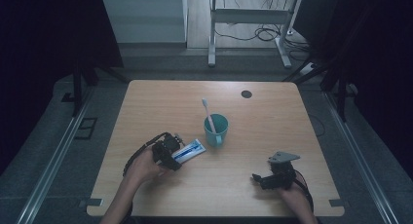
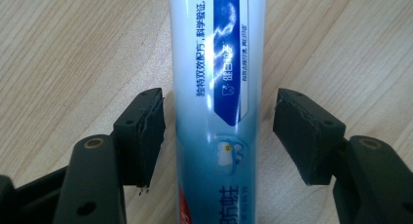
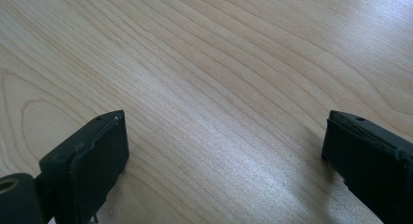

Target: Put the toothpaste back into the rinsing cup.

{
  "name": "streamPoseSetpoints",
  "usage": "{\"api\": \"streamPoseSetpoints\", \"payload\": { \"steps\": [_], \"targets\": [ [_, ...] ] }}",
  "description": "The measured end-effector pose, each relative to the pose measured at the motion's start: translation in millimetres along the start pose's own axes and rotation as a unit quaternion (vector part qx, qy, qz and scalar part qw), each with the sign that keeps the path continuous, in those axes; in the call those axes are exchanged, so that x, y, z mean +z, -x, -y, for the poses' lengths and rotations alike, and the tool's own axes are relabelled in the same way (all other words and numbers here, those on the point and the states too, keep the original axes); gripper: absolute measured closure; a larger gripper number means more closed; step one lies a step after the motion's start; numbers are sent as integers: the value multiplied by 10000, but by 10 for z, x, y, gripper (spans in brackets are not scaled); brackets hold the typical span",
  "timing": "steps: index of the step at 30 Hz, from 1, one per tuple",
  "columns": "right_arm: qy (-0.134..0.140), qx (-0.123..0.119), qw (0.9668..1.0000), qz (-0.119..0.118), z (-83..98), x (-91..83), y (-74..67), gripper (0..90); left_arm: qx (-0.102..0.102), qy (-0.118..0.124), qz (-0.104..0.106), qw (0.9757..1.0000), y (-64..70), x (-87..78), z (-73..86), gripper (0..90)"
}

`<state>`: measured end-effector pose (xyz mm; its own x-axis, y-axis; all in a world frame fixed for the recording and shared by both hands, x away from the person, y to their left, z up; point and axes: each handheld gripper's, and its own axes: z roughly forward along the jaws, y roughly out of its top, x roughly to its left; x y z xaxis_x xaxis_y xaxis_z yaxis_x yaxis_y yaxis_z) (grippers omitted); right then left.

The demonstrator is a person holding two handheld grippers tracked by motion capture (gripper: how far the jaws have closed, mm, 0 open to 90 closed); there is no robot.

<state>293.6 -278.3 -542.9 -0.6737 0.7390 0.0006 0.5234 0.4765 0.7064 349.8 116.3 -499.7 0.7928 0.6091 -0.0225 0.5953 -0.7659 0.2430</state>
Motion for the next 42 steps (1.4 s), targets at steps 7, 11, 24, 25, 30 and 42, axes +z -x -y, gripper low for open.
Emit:
{"api": "streamPoseSetpoints", "payload": {
  "steps": [7, 11, 24, 25, 30, 42],
  "targets": [
    [-1, 0, 10000, -1, 0, 0, 0, 30, 108, -413, -33, 9991, -33, 39, -92, 414],
    [-2, -1, 10000, -1, 0, 0, 0, 29, 144, -633, 36, 9979, -41, 61, -150, 435],
    [-3, -2, 10000, -2, 0, -1, 1, 29, 11, -1050, 157, 9943, -36, 28, -287, 623],
    [-3, -1, 10000, -2, 0, -1, 0, 30, 13, -1032, 159, 9945, -38, 19, -282, 647],
    [-3, -1, 10000, -2, 0, -1, 0, 29, 1, -943, 213, 9953, -64, -8, -258, 696],
    [-2, 2, 10000, -1, 0, -1, 0, 29, -126, -551, 399, 9976, -113, -54, -128, 724]
  ]
}}
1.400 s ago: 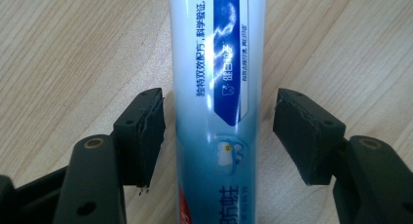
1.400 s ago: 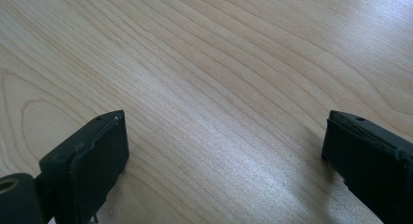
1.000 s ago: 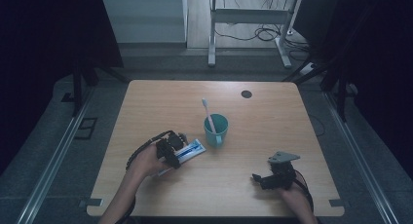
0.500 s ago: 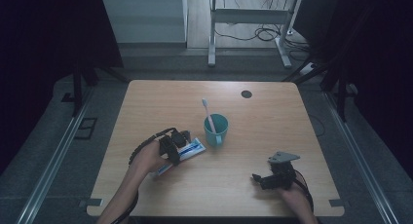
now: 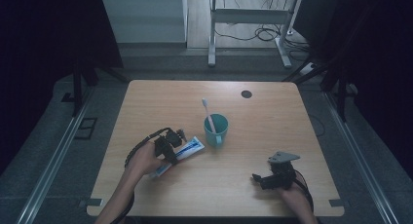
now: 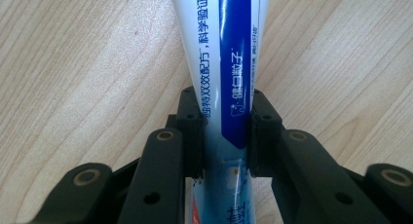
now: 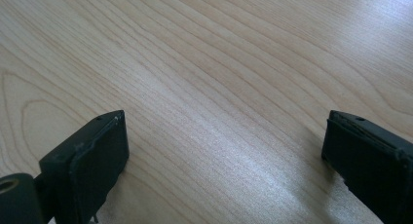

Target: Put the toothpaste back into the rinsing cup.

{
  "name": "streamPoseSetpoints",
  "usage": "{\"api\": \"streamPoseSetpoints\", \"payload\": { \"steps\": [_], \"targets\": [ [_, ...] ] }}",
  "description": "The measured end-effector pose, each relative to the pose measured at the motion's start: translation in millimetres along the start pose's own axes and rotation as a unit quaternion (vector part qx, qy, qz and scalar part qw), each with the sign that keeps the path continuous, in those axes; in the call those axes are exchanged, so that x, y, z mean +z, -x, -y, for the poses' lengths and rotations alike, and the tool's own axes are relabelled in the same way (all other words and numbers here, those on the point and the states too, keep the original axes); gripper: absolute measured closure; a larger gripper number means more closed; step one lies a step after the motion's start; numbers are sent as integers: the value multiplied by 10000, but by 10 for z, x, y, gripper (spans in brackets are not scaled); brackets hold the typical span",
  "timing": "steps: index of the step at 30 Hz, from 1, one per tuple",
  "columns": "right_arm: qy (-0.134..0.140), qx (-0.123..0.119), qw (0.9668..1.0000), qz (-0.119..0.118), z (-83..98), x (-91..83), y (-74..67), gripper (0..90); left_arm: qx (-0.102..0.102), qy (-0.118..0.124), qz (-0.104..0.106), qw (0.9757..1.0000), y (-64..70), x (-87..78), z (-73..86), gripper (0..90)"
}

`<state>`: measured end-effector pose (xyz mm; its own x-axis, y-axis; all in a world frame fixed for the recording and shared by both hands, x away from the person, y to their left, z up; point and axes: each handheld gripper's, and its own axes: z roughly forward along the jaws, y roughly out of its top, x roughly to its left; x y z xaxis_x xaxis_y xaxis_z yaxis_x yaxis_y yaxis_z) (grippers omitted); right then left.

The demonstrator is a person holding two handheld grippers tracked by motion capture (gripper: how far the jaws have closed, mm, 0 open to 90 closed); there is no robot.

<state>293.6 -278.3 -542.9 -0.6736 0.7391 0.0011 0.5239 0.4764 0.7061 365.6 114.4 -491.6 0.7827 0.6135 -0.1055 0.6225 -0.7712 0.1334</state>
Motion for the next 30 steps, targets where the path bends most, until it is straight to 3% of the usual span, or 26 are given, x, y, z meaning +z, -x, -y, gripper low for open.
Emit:
{"api": "streamPoseSetpoints", "payload": {
  "steps": [7, 14, 20, 30],
  "targets": [
    [0, 1, 10000, 0, 0, 0, 0, 29, -49, 389, -23, 9992, 0, -74, 100, 726],
    [3, -1, 10000, 2, 0, 1, 0, 30, -136, 886, 18, 9960, 20, -178, 209, 726],
    [4, -1, 10000, 2, 0, 1, 0, 30, -136, 1207, 34, 9926, 36, -255, 278, 726],
    [5, -1, 10000, 0, 0, 1, 0, 29, -83, 1761, 49, 9843, 90, -372, 383, 727]
  ]
}}
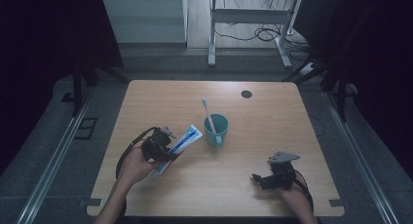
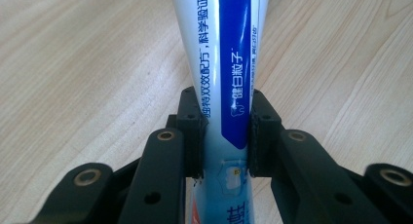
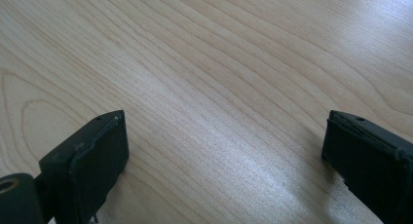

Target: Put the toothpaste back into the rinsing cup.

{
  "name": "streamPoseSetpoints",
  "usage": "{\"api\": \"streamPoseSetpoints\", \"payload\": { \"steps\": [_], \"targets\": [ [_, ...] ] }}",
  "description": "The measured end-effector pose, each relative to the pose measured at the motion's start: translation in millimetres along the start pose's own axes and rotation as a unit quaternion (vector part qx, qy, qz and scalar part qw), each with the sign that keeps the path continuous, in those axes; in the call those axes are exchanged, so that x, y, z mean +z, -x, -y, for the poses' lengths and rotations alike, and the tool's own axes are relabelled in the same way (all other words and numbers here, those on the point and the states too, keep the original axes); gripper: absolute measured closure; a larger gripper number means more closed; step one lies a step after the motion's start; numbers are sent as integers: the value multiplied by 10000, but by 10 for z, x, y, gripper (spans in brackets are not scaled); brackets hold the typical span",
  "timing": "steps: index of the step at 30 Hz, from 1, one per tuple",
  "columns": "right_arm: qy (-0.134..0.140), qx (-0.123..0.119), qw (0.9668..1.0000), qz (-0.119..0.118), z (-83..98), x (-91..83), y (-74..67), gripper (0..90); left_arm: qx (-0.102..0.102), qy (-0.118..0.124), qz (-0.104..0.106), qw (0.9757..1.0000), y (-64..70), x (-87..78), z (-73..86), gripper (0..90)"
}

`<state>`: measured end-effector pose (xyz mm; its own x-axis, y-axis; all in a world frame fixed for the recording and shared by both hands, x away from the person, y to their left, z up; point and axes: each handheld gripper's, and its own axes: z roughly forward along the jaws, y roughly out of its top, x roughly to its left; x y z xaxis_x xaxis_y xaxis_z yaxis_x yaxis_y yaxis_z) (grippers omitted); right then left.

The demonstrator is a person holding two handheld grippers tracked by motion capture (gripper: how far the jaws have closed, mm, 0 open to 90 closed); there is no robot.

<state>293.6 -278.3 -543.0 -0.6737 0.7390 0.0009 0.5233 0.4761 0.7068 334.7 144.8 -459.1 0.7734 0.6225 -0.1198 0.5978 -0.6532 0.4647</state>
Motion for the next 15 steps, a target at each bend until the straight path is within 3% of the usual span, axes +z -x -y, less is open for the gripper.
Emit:
{"api": "streamPoseSetpoints", "payload": {
  "steps": [7, 15],
  "targets": [
    [-1, 2, 10000, -1, 0, -1, 0, 29, 17, 391, -43, 9992, 11, -95, 17, 726],
    [5, -16, 10000, 1, 0, 0, 2, 30, 4, 841, -92, 9964, 20, -167, 2, 726]
  ]
}}
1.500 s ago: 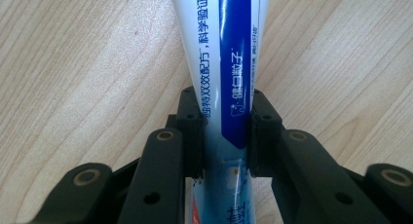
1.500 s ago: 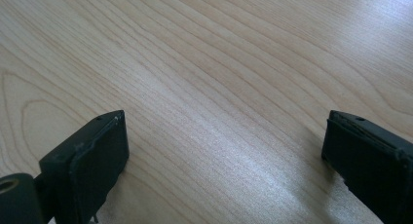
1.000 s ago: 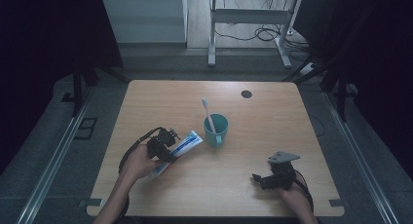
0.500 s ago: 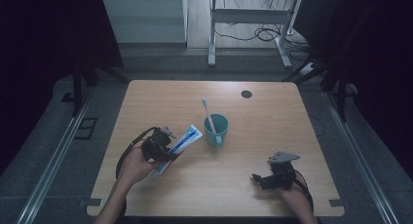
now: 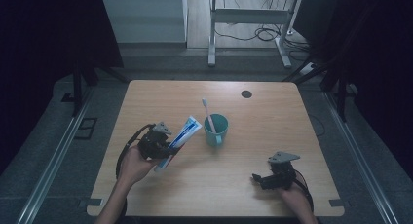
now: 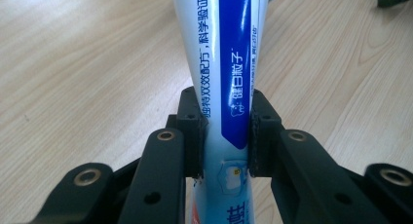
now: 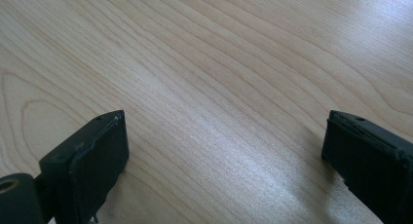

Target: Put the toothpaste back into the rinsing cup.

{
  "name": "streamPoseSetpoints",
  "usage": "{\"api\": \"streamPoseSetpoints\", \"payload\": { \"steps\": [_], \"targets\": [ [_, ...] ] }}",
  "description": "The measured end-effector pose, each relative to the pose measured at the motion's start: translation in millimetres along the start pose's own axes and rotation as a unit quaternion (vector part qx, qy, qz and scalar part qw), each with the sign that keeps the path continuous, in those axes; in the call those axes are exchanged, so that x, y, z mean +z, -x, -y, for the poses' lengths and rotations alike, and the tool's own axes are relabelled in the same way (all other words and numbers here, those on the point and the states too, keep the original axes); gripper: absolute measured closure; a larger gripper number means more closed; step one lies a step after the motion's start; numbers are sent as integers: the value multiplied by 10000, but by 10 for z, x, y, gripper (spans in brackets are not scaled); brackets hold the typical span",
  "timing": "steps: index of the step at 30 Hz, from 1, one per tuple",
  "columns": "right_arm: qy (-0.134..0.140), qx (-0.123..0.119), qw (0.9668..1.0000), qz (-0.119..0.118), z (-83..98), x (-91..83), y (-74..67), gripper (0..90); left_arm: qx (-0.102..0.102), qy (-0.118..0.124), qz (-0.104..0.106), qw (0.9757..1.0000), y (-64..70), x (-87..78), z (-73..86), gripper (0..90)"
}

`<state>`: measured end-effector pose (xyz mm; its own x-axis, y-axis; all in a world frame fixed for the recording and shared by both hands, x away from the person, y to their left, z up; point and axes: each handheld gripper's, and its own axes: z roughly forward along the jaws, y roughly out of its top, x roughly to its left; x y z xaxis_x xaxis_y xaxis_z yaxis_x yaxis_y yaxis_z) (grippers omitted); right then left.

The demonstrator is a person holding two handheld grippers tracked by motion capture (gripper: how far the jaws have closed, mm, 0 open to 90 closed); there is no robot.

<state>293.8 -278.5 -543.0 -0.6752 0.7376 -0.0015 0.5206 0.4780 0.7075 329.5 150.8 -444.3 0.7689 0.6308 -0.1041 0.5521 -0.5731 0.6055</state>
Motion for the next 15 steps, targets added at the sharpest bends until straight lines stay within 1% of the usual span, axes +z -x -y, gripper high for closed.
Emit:
{"api": "streamPoseSetpoints", "payload": {
  "steps": [1, 6, 9, 10, 15],
  "targets": [
    [-1, 3, 10000, -1, 0, 0, 0, 30, -13, 42, 28, 10000, -4, -3, -4, 726],
    [-2, -14, 10000, -2, 0, 0, 2, 29, -64, 294, 17, 9995, 3, -26, -27, 726],
    [2, -3, 10000, -1, 0, 0, 1, 30, -53, 432, 12, 9991, 1, -40, -46, 726],
    [2, -3, 10000, -2, 0, 0, 1, 30, -79, 508, 13, 9987, 6, -45, -57, 726],
    [8, -14, 10000, 1, 0, 1, 2, 30, -87, 791, -7, 9968, 13, -71, -122, 726]
  ]
}}
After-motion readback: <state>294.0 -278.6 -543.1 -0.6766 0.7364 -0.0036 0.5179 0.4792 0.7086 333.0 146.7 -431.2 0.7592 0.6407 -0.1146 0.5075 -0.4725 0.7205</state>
